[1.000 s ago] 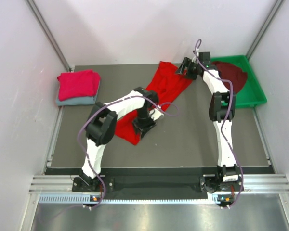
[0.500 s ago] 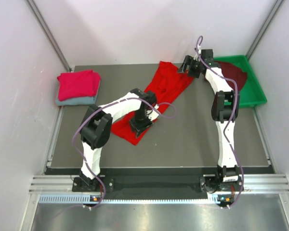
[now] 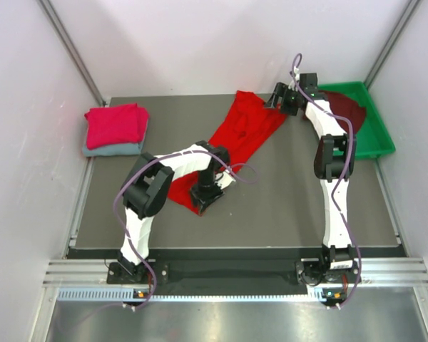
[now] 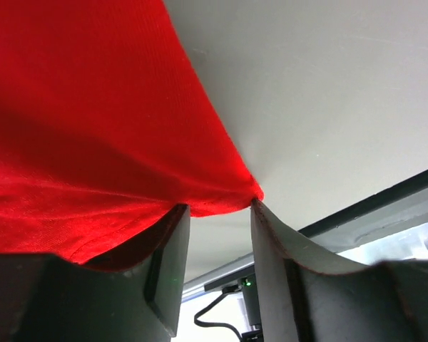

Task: Fold and stack the t-shirts
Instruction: Fold the tshirt

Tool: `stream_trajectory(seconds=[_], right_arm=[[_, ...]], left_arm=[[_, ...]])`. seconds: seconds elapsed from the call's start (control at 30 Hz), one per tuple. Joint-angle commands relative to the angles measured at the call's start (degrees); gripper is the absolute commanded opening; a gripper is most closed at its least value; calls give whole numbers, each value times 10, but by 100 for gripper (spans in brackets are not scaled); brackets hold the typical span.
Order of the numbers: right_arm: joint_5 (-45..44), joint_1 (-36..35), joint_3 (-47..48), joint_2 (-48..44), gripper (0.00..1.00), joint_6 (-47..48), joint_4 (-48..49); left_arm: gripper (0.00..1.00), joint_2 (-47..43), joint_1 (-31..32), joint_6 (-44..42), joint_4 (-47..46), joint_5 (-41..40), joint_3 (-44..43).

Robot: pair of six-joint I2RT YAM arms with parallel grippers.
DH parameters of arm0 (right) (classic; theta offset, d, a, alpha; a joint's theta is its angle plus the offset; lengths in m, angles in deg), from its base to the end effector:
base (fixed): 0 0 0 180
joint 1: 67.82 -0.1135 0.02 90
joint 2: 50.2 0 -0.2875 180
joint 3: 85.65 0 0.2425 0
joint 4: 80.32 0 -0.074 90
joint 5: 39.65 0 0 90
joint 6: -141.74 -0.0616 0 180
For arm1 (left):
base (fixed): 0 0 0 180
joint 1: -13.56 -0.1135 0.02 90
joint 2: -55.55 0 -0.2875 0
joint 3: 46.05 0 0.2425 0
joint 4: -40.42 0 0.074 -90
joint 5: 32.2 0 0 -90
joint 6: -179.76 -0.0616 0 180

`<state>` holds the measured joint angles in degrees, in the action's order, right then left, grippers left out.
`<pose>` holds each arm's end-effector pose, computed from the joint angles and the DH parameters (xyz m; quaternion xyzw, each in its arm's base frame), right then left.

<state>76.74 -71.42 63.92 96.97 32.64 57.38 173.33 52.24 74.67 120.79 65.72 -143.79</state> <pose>0.6001 0.0652 0.1967 0.0232 0.8870 0.2839 0.3635 0.2737 -0.2300 0.1520 -0.4437 -0.8890 0.0488 0.1027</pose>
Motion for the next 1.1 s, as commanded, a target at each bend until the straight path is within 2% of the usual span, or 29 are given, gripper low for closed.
stream_trajectory(seconds=[0.0, 0.07, 0.2, 0.23, 0.37, 0.77, 1.07], right_arm=[[-1, 8, 3, -31, 79, 8, 9], [-1, 8, 3, -28, 79, 8, 8], [-5, 10, 12, -16, 79, 1, 8], [-6, 10, 15, -13, 79, -1, 8], [-3, 10, 24, 1, 79, -7, 12], [7, 23, 33, 1, 79, -7, 12], [2, 32, 32, -6, 79, -1, 10]], left_arm=[[44, 14, 2, 7, -8, 24, -1], [42, 25, 2, 8, -7, 31, -2], [30, 39, 3, 11, -3, 51, -10], [16, 44, 3, 12, -1, 55, -13], [0, 58, 16, 14, 5, 61, -25], [0, 112, 104, 8, 22, 89, -125], [0, 192, 145, 6, 51, 115, -285]])
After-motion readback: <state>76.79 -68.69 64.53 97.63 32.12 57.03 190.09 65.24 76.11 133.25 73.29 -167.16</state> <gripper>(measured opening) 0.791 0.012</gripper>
